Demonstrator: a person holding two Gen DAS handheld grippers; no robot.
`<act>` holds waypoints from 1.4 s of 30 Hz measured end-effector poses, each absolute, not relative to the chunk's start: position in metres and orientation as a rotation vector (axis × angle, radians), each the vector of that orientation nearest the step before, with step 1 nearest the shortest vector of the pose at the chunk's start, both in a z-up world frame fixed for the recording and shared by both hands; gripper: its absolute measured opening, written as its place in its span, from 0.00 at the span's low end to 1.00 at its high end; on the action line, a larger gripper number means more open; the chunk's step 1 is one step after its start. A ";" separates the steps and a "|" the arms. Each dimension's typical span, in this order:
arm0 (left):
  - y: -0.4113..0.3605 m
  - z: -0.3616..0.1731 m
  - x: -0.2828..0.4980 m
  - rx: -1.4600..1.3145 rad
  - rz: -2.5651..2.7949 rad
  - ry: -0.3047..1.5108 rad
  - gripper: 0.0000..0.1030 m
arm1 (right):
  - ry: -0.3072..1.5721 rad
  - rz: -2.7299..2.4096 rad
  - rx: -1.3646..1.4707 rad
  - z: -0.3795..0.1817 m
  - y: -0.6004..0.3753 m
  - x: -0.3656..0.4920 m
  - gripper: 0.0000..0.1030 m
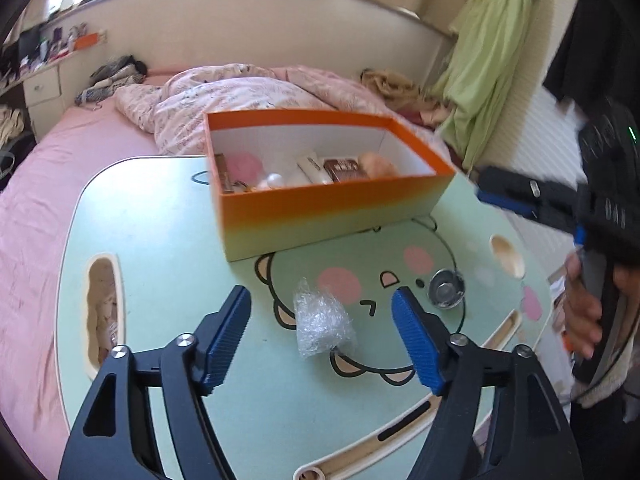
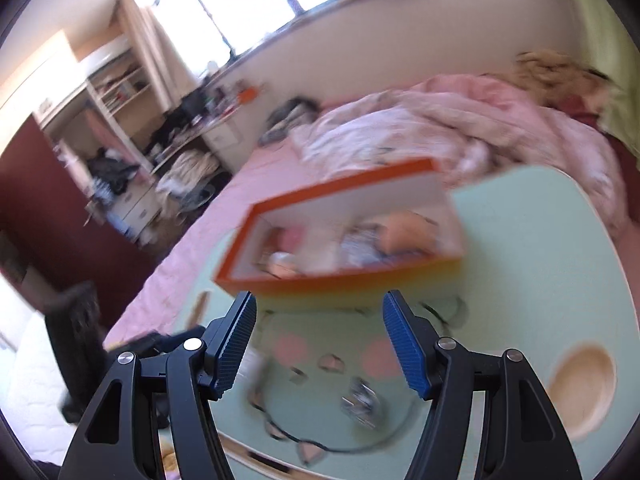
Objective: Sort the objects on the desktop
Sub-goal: 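Set the plastic bag on the table with the left gripper while right grasps the white figurine, then lower the white figurine keychain onto the table and open the right gripper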
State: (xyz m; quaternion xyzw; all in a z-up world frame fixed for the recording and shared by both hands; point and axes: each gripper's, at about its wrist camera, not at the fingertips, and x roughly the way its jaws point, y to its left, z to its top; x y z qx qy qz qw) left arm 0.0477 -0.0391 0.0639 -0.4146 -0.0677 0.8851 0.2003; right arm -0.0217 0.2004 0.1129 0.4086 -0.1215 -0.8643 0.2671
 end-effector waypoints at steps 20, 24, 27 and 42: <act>-0.091 0.066 0.048 -1.142 2.530 -0.311 0.72 | -0.014 -1.884 1.732 0.026 0.056 -0.163 0.40; -0.093 0.062 0.047 -1.145 2.522 -0.329 0.72 | 0.001 -1.892 1.732 0.025 0.060 -0.167 0.33; -0.092 0.064 0.049 -1.139 2.517 -0.336 0.72 | -0.043 -1.908 1.709 0.024 0.068 -0.168 0.33; -0.081 0.076 0.043 -1.130 2.511 -0.326 0.72 | -0.328 -2.040 1.314 0.127 0.162 -0.094 0.33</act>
